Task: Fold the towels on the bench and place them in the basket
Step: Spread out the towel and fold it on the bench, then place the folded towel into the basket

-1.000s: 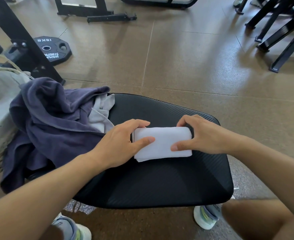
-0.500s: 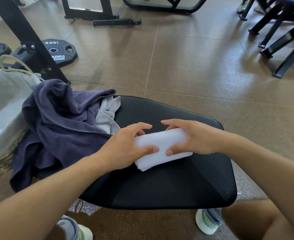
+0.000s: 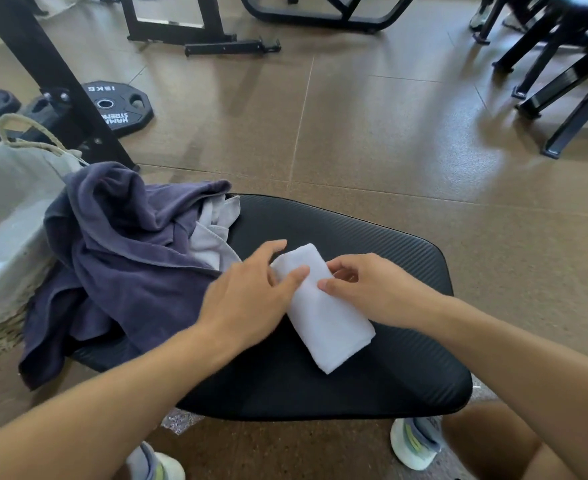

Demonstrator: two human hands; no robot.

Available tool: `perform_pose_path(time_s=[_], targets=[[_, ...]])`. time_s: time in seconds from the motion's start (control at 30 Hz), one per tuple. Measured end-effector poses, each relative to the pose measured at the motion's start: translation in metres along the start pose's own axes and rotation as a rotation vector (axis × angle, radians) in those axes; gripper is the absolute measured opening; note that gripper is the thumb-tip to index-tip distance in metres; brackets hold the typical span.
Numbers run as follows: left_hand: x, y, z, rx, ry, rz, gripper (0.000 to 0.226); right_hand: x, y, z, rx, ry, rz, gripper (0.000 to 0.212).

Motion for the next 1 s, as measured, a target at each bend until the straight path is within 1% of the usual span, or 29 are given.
perform_pose_path(time_s=[0.03, 0.07, 0.17, 0.23, 0.37, 0.43, 0.53, 0.6, 0.7, 0.77, 0.9, 1.0], targets=[[-0.007, 0.008, -0.006, 0.004, 0.028, -0.066, 0.054, -0.002, -0.004, 0.001, -0.011, 0.009, 0.007, 0.019], [-0.015, 0.011, -0.01, -0.017, 0.06, -0.101, 0.053, -0.003, -0.007, 0.002, -0.02, 0.016, 0.016, 0.019], [-0.031, 0.002, -0.015, -0.138, 0.122, -0.069, 0.052, -0.007, -0.01, 0.006, -0.03, 0.034, 0.023, 0.019], [-0.031, -0.007, -0.016, -0.185, 0.113, 0.0, 0.049, -0.008, -0.009, 0.008, -0.026, 0.046, 0.017, 0.019], [-0.027, -0.014, -0.019, -0.168, 0.133, 0.254, 0.036, -0.008, -0.009, 0.009, -0.032, 0.071, -0.001, 0.02], [-0.025, -0.013, -0.019, -0.164, 0.136, 0.344, 0.031, -0.012, -0.007, 0.012, -0.032, 0.098, -0.039, 0.021], [-0.015, -0.017, -0.018, -0.242, 0.102, 0.465, 0.027, -0.019, -0.004, 0.017, -0.005, 0.157, -0.081, 0.022], [-0.012, -0.017, -0.015, -0.261, 0.111, 0.526, 0.032, -0.025, -0.006, 0.021, -0.01, 0.192, -0.102, 0.024], [-0.017, -0.011, -0.011, -0.221, 0.129, 0.559, 0.048, -0.031, -0.01, 0.023, -0.023, 0.21, -0.138, 0.027], [-0.019, -0.007, -0.008, -0.196, 0.117, 0.581, 0.05, -0.034, -0.014, 0.023, -0.034, 0.211, -0.172, 0.03], [-0.023, 0.008, 0.002, -0.135, 0.108, 0.618, 0.056, -0.045, -0.025, 0.027, -0.109, 0.248, -0.24, 0.024], [-0.028, 0.015, 0.012, -0.128, 0.126, 0.613, 0.051, -0.054, -0.028, 0.032, -0.101, 0.29, -0.231, 0.025]])
Point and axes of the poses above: each hand's wrist, its own z-axis away from the middle knuckle, its own y-axis out of the back of the hand, x = y × z, the point moved 10 cm from there along -z, towards the middle knuckle, and after that the axes turned 14 degrees about -y, right-handed, at the moved point
